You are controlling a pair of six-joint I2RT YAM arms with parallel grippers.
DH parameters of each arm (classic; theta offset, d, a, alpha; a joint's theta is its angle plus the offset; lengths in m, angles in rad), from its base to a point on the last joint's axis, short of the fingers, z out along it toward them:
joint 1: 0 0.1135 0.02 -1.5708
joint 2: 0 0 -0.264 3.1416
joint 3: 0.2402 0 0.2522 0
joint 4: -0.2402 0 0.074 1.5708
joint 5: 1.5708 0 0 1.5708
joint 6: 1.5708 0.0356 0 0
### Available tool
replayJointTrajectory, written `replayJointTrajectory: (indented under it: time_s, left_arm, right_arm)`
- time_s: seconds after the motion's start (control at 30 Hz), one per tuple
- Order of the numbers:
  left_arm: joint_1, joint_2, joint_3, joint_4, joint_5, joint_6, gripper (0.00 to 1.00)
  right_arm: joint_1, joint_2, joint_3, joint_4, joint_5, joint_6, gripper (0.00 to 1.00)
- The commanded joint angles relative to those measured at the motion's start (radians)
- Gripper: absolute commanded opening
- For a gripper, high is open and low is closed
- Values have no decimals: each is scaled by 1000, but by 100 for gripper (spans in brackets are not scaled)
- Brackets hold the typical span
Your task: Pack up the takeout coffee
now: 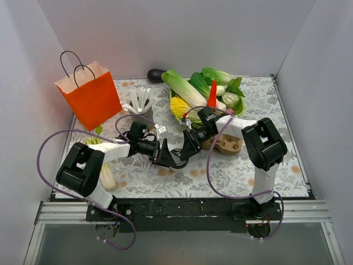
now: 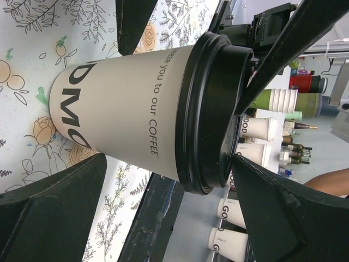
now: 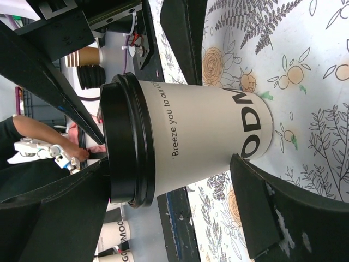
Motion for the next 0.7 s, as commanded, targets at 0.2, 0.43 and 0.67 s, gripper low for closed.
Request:
replayJointTrajectory:
  time_s: [0.2, 0.43, 0.67]
  left_arm:
    - [-3, 109, 44, 8, -177, -1, 98]
    - [-3, 175, 62, -32, -237, 35, 96]
    - [0, 179, 74, -20, -199, 55, 96]
  right_arm:
    - [11, 29, -14, 29, -47, 0, 85]
    - [11, 52, -55, 142, -146, 64, 83]
    - [9, 3, -135, 346, -223, 192, 86]
